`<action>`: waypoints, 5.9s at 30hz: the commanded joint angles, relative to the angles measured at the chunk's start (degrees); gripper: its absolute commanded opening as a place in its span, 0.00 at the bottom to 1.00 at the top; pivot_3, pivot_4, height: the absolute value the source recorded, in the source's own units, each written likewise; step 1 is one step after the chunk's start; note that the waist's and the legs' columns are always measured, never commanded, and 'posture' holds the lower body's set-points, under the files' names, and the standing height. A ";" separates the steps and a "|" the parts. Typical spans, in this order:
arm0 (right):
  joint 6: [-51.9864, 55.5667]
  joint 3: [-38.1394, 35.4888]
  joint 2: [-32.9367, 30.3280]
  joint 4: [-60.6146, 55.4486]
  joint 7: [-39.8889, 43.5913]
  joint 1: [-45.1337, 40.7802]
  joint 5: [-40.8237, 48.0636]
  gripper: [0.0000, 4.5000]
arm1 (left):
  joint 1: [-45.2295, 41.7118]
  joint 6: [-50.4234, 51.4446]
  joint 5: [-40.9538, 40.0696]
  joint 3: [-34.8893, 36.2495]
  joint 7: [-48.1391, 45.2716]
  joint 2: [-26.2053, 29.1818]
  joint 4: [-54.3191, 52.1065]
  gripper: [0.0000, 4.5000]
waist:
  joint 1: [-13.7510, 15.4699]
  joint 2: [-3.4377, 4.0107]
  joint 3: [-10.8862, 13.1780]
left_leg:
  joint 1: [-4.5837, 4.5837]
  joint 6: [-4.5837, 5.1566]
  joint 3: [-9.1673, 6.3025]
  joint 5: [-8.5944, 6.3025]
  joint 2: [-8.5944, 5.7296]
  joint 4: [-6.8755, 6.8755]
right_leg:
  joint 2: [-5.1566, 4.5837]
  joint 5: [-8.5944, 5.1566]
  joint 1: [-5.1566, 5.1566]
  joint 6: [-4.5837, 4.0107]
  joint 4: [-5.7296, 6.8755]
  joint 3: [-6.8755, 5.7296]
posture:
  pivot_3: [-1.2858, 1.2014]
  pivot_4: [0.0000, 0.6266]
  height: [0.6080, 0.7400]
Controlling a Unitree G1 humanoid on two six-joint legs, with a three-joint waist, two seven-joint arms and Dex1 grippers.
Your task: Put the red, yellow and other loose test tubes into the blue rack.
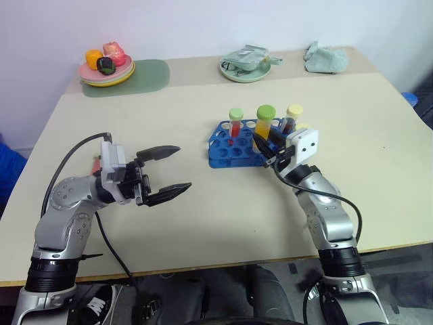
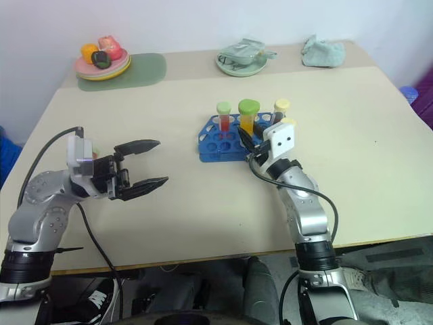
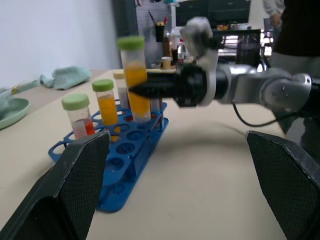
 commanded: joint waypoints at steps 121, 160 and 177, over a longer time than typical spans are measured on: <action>15.47 -7.42 -24.17 -17.28 40.87 -3.59 27.58 1.00 | -57.61 52.94 37.39 -31.07 4.61 18.53 79.50 1.00 | -1.28 0.02 0.07 | -0.13 -0.04 0.14 -0.05 -0.12 0.08 | 0.08 0.01 -0.23 0.00 0.12 -0.05 | 0.52 0.24 1.00; 12.34 -9.81 -25.21 -15.07 41.06 -0.91 24.04 1.00 | -41.33 33.52 28.73 0.51 18.53 11.52 47.05 0.16 | -0.98 -0.04 0.03 | -0.25 -0.04 0.15 -0.06 0.00 0.21 | -0.04 0.01 -0.33 0.01 0.22 -0.05 | 0.52 0.24 1.00; 12.18 -12.96 -26.42 -15.25 37.91 2.65 22.93 1.00 | -21.24 -20.32 17.18 2.98 14.73 -18.88 19.83 0.16 | 0.50 -0.02 -0.07 | -0.11 -0.04 0.28 -0.06 0.04 0.28 | -0.06 0.13 -0.09 -0.12 0.00 -0.08 | 0.52 0.24 1.00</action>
